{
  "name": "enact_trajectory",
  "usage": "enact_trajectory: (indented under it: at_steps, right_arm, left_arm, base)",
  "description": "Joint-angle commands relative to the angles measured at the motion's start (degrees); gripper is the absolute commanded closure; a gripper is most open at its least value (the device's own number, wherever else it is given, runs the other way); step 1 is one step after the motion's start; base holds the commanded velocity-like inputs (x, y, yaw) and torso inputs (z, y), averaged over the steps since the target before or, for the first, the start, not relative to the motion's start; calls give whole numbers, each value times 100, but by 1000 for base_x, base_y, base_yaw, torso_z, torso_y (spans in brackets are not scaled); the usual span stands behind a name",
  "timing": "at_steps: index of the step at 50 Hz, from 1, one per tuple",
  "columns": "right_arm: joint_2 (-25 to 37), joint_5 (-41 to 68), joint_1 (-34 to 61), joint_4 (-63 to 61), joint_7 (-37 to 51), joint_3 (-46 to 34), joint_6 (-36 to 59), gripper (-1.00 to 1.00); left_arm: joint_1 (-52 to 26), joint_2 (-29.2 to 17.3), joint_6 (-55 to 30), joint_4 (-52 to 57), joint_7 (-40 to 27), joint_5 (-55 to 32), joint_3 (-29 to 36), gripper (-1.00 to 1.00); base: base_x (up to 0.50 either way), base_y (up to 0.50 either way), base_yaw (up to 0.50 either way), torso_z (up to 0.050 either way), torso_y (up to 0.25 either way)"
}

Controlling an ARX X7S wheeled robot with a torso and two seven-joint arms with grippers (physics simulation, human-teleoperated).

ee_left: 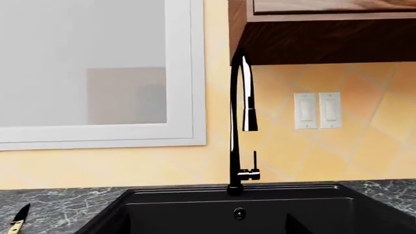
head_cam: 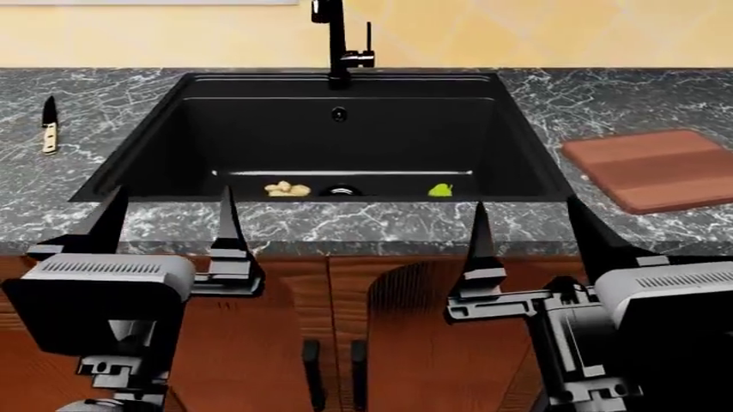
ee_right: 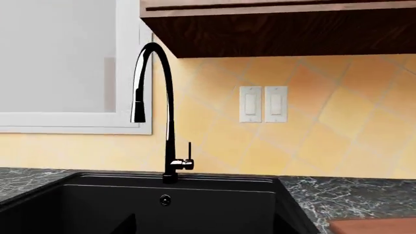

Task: Pick the vegetables from the sink and place them on the cutting board.

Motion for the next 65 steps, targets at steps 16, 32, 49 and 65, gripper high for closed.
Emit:
enact_trajectory:
  at_steps: [16,32,49,65]
  right_arm:
    - [303,618,1729,739,-31,243,1246,-100]
    - [355,551,5121,4140,-220,-211,2403,-100]
    - [392,526,5459,4466,-178,-340,2563,-100]
    - [492,507,5504,4461,-117,-352,2598,-100]
  left_arm:
    - [-2017,-32,-1895,-409,-171,-65,299,-100]
    - [-5062,265,-2499,-3676,-257,-349,-415,-100]
    - [-5364,174,-2408,-4130,-322,-329,-388,-100]
    - [-5392,103,-2458,-4137,-304,-351,-194,-100]
  base:
    - [348,301,0,0,0]
    - [500,0,0,0,0]
    - [500,0,0,0,1]
    - [500,0,0,0,1]
